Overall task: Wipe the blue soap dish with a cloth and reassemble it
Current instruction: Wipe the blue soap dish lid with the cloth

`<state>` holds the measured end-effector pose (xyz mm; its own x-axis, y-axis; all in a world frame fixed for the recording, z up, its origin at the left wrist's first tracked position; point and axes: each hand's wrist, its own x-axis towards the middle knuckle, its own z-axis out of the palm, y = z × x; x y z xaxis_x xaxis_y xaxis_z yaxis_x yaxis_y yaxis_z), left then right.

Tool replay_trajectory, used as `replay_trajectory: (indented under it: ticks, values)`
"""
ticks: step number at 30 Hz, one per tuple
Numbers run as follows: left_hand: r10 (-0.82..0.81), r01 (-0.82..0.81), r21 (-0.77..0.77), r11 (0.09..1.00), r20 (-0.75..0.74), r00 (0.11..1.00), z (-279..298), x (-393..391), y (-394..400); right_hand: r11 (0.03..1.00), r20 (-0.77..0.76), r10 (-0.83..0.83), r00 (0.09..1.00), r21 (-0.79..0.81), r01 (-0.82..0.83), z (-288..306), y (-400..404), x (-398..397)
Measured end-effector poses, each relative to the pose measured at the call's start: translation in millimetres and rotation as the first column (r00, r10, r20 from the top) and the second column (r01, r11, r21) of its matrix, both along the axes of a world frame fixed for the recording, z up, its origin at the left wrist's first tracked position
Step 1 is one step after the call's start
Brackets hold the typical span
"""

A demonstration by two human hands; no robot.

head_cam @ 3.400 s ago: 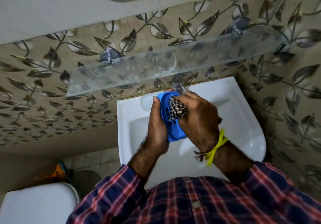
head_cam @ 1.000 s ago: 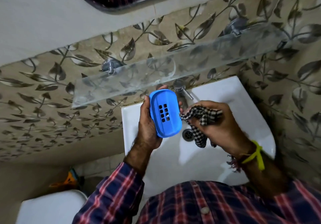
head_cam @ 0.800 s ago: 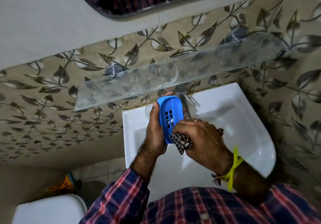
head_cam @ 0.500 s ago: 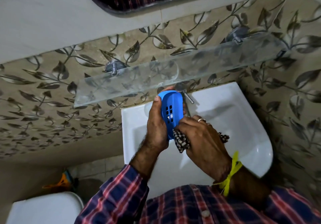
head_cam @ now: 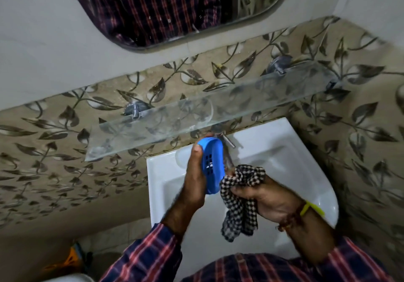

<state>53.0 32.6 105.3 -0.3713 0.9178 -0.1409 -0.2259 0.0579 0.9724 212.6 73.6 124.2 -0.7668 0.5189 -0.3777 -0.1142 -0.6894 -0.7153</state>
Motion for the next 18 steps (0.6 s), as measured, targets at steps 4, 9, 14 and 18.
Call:
replay_trajectory:
  ticks: [4,9,14,18]
  values:
    - [0.021,-0.010,-0.089,0.996,0.128,0.992,-3.1,-17.4,-8.9,0.953,0.031,-0.300,0.953,-0.029,0.301,-2.6,19.6,10.9]
    - [0.086,-0.091,-0.022,0.996,-0.151,0.985,-1.6,-8.1,-20.2,0.754,0.185,-0.580,0.793,0.491,0.437,-3.5,33.8,9.7]
    - [0.199,-0.211,0.016,0.977,-0.412,0.889,-7.0,9.9,-29.5,0.101,-0.030,-0.550,0.834,0.990,0.102,11.3,8.2,-16.5]
    - [0.218,-0.256,-0.003,0.967,-0.511,0.831,-11.5,6.0,-39.1,-0.167,0.112,-0.343,0.933,0.970,-0.178,9.7,-3.8,-28.6]
